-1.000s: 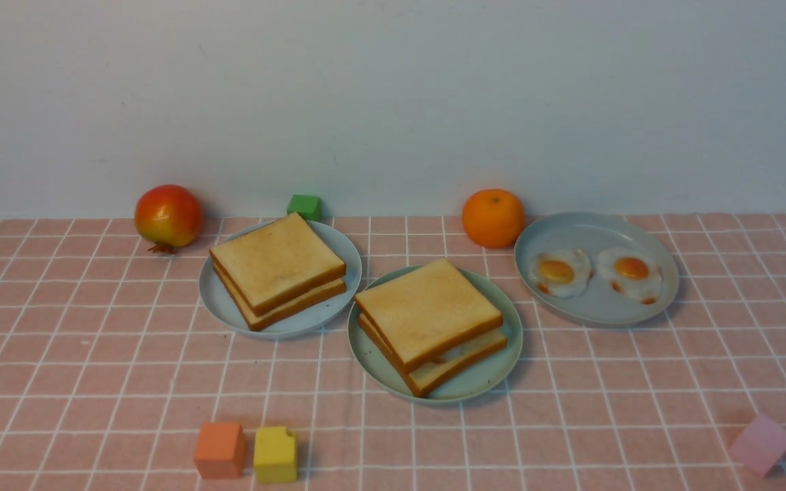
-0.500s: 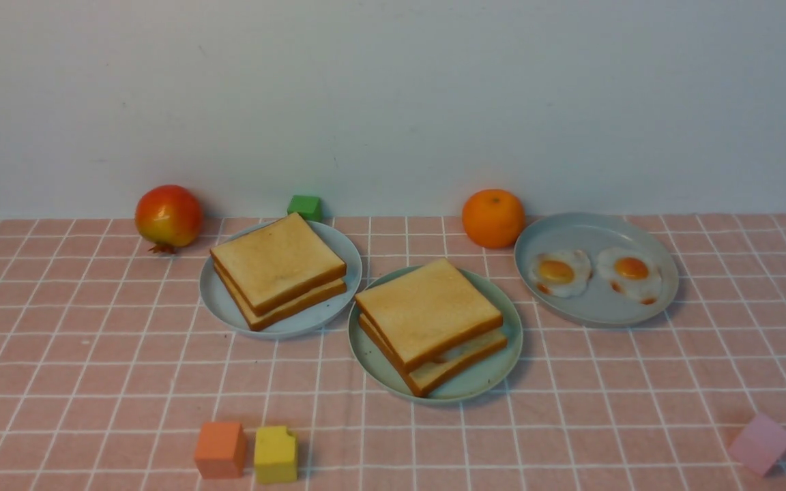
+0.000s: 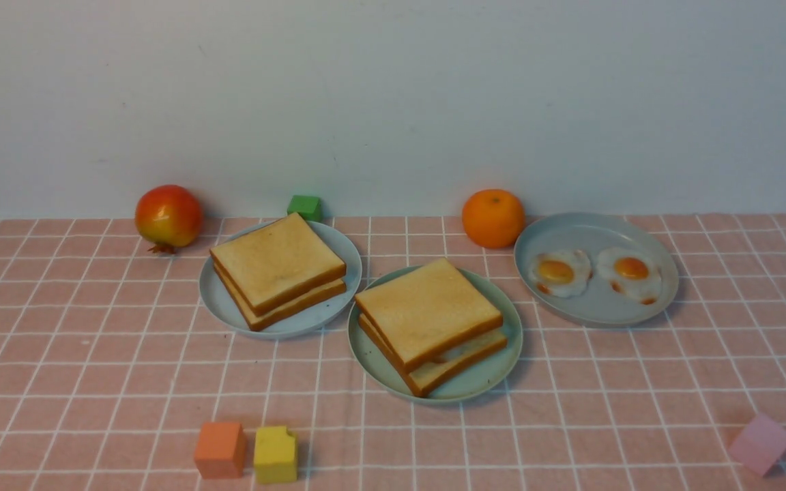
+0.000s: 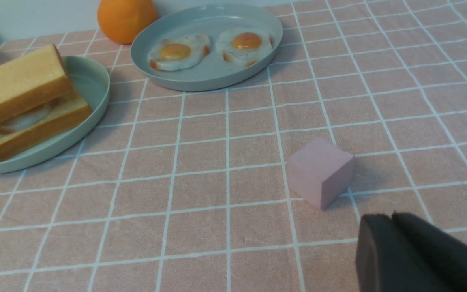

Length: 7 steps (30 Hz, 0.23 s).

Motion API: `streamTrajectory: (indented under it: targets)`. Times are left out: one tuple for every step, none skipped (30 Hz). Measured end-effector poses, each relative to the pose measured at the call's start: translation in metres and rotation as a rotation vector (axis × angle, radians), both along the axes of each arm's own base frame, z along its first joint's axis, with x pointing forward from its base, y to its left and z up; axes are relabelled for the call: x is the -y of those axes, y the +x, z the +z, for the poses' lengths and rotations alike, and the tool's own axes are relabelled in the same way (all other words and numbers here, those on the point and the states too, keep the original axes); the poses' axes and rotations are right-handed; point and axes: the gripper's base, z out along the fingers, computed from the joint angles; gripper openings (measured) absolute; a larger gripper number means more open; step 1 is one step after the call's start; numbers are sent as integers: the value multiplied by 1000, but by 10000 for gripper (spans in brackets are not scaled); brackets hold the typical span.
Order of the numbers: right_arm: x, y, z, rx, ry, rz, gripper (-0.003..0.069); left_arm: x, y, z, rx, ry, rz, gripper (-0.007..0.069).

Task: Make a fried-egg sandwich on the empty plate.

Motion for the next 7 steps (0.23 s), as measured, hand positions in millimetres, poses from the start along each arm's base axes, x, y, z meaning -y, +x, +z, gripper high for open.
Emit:
streamTrajectory:
  targets:
    - [0,0,0,0,0,0,71,0,0,0,0,0,0,13]
    - [0,0,0,0,0,0,73,0,0,0,0,0,0,13]
    - [0,0,0,0,0,0,75,0,0,0,0,0,0,13]
    - [0,0,0,0,0,0,76,0,0,0,0,0,0,13]
    - [0,0,0,0,-1,0,78,0,0,0,0,0,0,13]
    - [0,0,0,0,-2,1,79,0,0,0,0,0,0,13]
    - [0,0,0,0,-3,1,80,0,0,0,0,0,0,13]
